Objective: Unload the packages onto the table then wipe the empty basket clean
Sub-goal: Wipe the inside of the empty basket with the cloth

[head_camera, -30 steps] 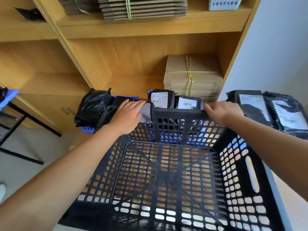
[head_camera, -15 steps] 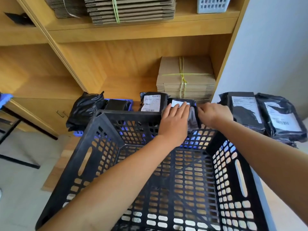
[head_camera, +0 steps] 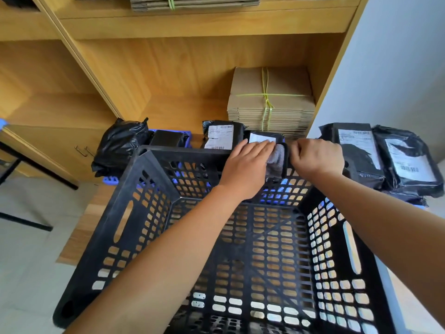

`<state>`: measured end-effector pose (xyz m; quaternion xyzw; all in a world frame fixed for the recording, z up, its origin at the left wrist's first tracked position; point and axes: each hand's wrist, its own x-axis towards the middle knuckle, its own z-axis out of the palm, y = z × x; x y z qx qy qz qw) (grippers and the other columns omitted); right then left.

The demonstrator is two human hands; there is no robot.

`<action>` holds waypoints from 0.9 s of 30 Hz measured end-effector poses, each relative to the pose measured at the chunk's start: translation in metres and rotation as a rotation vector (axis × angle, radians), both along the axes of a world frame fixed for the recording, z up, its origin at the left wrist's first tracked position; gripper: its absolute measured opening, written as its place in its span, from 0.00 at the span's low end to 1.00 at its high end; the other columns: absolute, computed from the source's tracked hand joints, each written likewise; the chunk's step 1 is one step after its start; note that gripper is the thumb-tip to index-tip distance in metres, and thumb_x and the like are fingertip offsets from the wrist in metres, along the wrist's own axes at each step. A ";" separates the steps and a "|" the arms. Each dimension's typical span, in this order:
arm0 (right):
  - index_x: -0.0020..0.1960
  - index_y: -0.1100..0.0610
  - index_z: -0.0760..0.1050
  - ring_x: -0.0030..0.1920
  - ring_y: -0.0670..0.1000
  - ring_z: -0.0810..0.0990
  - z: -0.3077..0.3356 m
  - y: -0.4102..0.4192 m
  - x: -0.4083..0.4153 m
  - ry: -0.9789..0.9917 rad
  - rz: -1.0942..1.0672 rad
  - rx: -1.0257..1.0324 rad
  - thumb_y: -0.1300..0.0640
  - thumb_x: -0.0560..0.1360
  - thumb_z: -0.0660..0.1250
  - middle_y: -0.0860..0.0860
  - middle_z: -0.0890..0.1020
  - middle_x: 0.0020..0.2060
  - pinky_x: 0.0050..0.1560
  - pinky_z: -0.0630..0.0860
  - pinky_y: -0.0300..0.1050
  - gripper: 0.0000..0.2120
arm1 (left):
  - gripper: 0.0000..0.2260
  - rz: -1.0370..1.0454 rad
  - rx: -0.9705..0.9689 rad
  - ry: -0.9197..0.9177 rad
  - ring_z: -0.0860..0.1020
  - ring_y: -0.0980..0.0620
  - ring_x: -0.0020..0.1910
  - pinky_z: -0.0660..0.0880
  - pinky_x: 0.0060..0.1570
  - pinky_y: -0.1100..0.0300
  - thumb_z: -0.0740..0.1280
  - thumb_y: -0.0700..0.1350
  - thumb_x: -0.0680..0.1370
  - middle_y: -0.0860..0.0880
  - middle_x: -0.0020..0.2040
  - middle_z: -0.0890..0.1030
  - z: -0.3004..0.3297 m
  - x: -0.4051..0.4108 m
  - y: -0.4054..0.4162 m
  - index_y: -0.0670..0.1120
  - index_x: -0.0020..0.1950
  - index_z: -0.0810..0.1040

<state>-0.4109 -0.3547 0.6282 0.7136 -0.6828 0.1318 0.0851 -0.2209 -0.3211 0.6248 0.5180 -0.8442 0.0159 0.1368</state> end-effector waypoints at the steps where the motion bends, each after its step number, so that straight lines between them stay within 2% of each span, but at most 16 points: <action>1: 0.33 0.57 0.76 0.27 0.58 0.71 0.000 0.001 0.000 -0.002 0.003 -0.003 0.47 0.79 0.51 0.53 0.71 0.24 0.31 0.62 0.43 0.24 | 0.25 0.004 -0.003 0.007 0.63 0.53 0.75 0.47 0.78 0.55 0.59 0.42 0.82 0.52 0.77 0.65 0.001 0.007 -0.001 0.47 0.79 0.61; 3: 0.31 0.57 0.75 0.25 0.57 0.68 0.000 0.003 0.001 0.002 0.007 -0.010 0.46 0.78 0.49 0.51 0.68 0.22 0.30 0.59 0.43 0.25 | 0.25 0.012 0.009 0.009 0.60 0.54 0.77 0.45 0.78 0.56 0.57 0.43 0.83 0.53 0.79 0.62 0.001 0.025 -0.001 0.48 0.80 0.59; 7: 0.32 0.58 0.76 0.26 0.57 0.66 0.001 0.005 0.000 0.009 0.005 -0.005 0.48 0.79 0.51 0.49 0.65 0.22 0.29 0.56 0.43 0.25 | 0.24 0.063 0.036 -0.033 0.55 0.56 0.78 0.41 0.77 0.57 0.54 0.44 0.84 0.55 0.80 0.57 0.004 0.075 -0.003 0.50 0.81 0.54; 11: 0.31 0.57 0.75 0.25 0.56 0.66 0.001 0.006 0.002 -0.005 0.010 -0.010 0.47 0.77 0.48 0.50 0.65 0.22 0.29 0.55 0.42 0.26 | 0.24 0.091 0.098 -0.061 0.56 0.57 0.78 0.40 0.77 0.59 0.54 0.44 0.84 0.56 0.80 0.58 0.008 0.125 -0.007 0.52 0.81 0.55; 17: 0.31 0.58 0.74 0.25 0.56 0.66 0.001 0.007 0.000 -0.022 0.015 -0.015 0.49 0.80 0.53 0.49 0.64 0.21 0.29 0.57 0.43 0.24 | 0.25 0.148 0.230 -0.058 0.56 0.56 0.78 0.42 0.77 0.59 0.57 0.41 0.84 0.57 0.79 0.58 0.022 0.182 -0.013 0.52 0.81 0.56; 21: 0.29 0.57 0.73 0.22 0.51 0.63 0.000 0.007 0.001 -0.040 0.024 -0.008 0.50 0.80 0.53 0.49 0.65 0.21 0.28 0.54 0.40 0.24 | 0.25 0.142 0.345 -0.033 0.55 0.57 0.78 0.41 0.75 0.64 0.57 0.38 0.84 0.56 0.79 0.58 0.031 0.208 -0.018 0.51 0.81 0.56; 25: 0.28 0.57 0.69 0.21 0.50 0.62 -0.003 0.007 0.001 -0.063 0.027 -0.018 0.50 0.78 0.51 0.50 0.66 0.20 0.28 0.54 0.39 0.23 | 0.26 0.151 0.283 -0.056 0.57 0.54 0.78 0.44 0.78 0.57 0.57 0.39 0.84 0.53 0.79 0.60 0.025 0.202 -0.016 0.49 0.81 0.56; 27: 0.28 0.57 0.69 0.21 0.50 0.62 -0.004 0.005 0.001 -0.051 0.026 -0.013 0.50 0.78 0.51 0.50 0.67 0.20 0.28 0.54 0.39 0.23 | 0.25 0.174 0.237 -0.075 0.58 0.53 0.78 0.45 0.78 0.56 0.56 0.39 0.83 0.53 0.79 0.61 0.021 0.197 -0.015 0.49 0.81 0.57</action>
